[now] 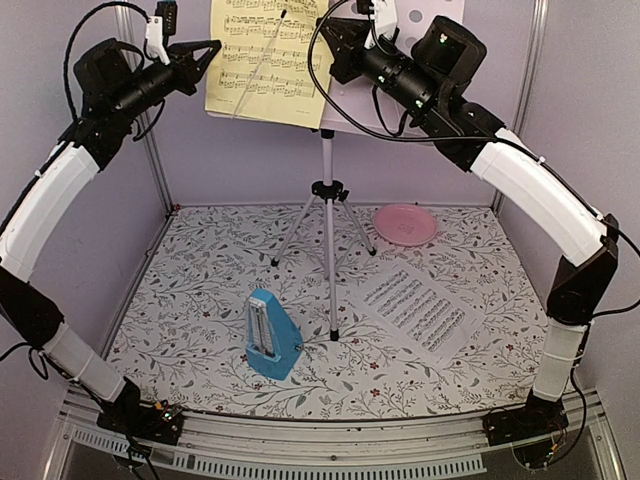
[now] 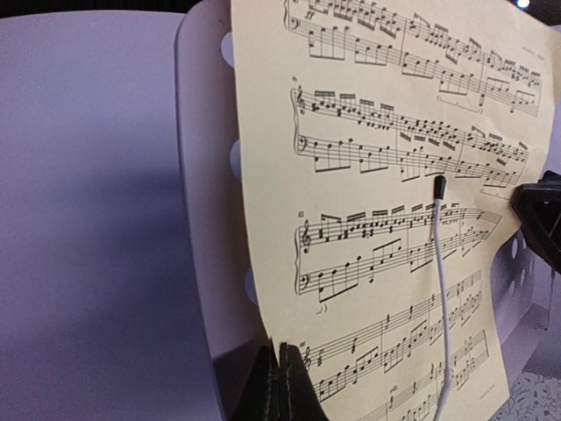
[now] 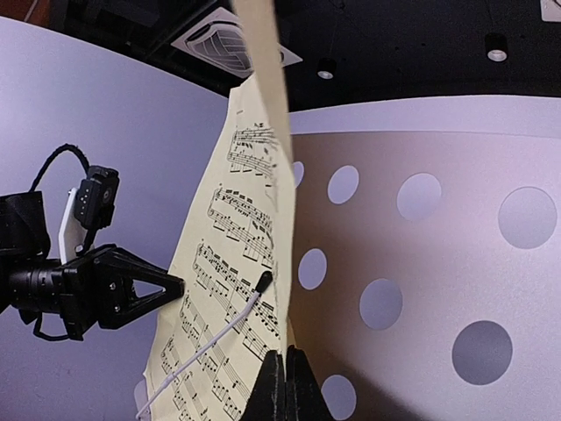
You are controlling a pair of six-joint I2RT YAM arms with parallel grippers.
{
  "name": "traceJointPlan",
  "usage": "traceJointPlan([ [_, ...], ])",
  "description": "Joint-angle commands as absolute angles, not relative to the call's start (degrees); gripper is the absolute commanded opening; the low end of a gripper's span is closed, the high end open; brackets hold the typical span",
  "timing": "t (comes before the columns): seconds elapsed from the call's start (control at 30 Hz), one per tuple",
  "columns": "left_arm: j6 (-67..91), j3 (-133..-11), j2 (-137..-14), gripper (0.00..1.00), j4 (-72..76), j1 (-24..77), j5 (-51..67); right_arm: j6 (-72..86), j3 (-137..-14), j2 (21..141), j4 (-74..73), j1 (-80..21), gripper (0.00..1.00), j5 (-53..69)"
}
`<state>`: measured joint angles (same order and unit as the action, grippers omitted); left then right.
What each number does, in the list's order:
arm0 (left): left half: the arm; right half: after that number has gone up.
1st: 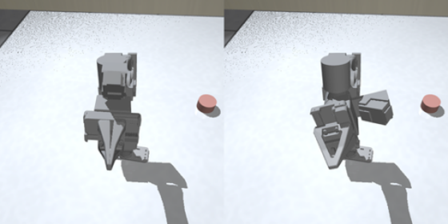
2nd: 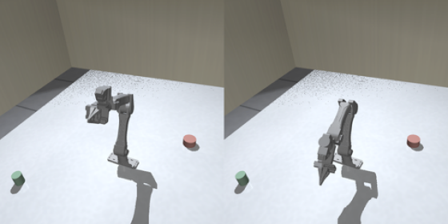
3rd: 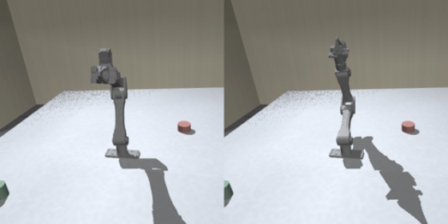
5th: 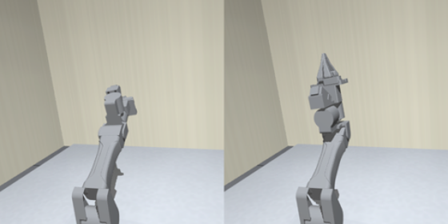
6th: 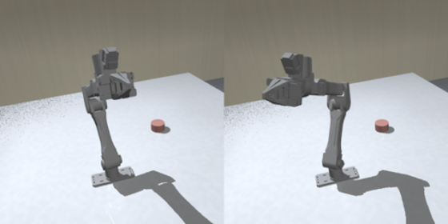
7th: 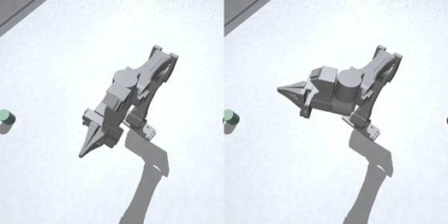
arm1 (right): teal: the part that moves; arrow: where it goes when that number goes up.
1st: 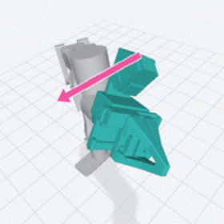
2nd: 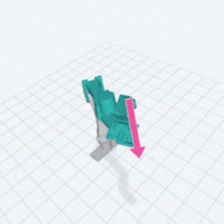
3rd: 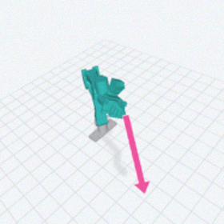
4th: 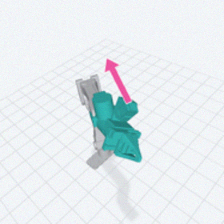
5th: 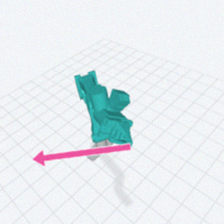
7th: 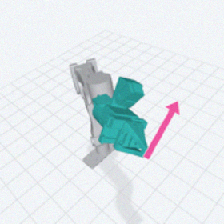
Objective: Set up the instrument practice props
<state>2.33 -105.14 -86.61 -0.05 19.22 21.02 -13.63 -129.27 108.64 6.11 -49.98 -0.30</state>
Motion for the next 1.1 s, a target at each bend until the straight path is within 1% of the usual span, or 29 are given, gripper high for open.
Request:
traceJointPlan([
  [0.0, 1.4, -103.8, -85.3, 0.0, 2.2, 18.9, 18.7, -15.1, -131.8, 110.6, 9.8, -50.1, 0.0, -2.0],
  [0.6, 0.4, -101.6, -84.7, 0.0, 2.8, 18.9, 18.0, -17.2, -133.8, 113.1, 12.0, -50.2, 0.0, -2.4],
  [0.63, 0.5, -101.5, -84.8, 0.0, 2.9, 18.9, 17.9, -17.3, -133.8, 113.0, 12.0, -50.1, 0.01, -2.4],
  [0.67, 0.6, -101.4, -84.7, 0.0, 3.0, 18.9, 17.9, -17.4, -133.8, 112.9, 12.0, -50.1, 0.05, -2.4],
  [0.7, 0.6, -101.2, -84.7, 0.0, 3.1, 18.9, 18.0, -17.5, -133.8, 112.7, 12.0, -50.1, 0.1, -2.4],
  [0.73, 0.6, -101.0, -84.6, 0.02, 3.2, 18.9, 18.0, -17.4, -133.6, 112.4, 12.0, -50.1, 0.19, -2.2],
  [0.8, 0.5, -100.5, -84.2, 0.13, 3.3, 19.0, 17.7, -17.4, -133.4, 111.7, 12.0, -50.1, 0.44, -1.7],
  [1.0, 0.2, -98.4, -81.5, 0.45, 2.6, 19.3, 15.9, -17.3, -128.7, 106.8, 12.6, -50.1, 0.72, 0.7],
  [1.07, 0.1, -97.3, -79.9, 0.5, 1.9, 19.6, 14.6, -17.1, -126.1, 104.6, 12.8, -50.1, 0.79, 1.7],
])
